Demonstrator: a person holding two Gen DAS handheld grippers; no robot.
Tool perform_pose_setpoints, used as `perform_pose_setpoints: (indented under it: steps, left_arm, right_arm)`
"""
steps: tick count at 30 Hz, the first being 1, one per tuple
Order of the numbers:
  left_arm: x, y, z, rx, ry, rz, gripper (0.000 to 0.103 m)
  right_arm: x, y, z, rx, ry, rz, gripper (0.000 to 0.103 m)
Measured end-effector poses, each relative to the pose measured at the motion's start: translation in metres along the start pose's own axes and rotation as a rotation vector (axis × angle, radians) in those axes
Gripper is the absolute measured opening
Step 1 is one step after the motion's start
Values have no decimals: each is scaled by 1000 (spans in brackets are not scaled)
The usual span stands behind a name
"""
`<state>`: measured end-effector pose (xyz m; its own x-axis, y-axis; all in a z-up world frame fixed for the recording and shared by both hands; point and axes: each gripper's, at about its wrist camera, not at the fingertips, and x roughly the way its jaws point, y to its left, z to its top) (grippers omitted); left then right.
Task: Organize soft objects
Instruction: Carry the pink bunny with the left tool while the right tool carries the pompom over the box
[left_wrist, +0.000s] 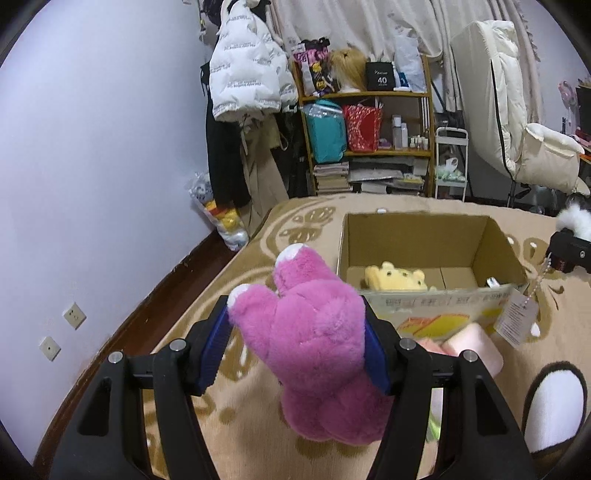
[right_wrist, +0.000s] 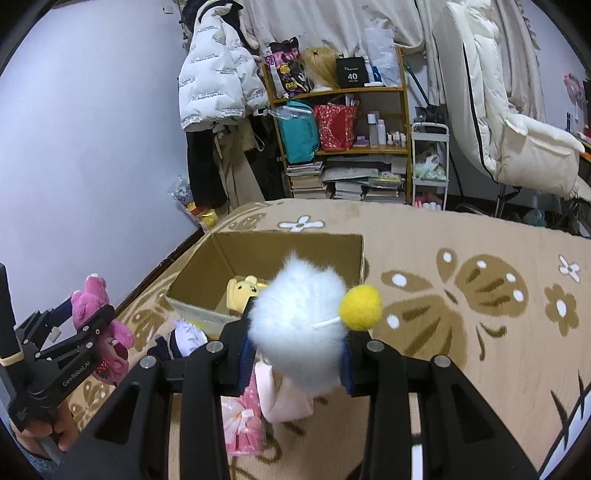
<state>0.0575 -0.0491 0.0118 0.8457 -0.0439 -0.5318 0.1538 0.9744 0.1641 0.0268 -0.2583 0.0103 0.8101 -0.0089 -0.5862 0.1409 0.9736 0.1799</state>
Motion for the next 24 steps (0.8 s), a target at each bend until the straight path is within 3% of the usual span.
perform_pose_setpoints:
  steps: [13, 24]
  left_arm:
    - [34, -22, 48, 22, -63, -15, 63]
    - [60, -34, 70, 32, -85, -48, 64]
  right_arm:
    - [31, 7, 33, -45, -16, -8, 38]
    - [53, 11, 67, -81, -59, 11, 38]
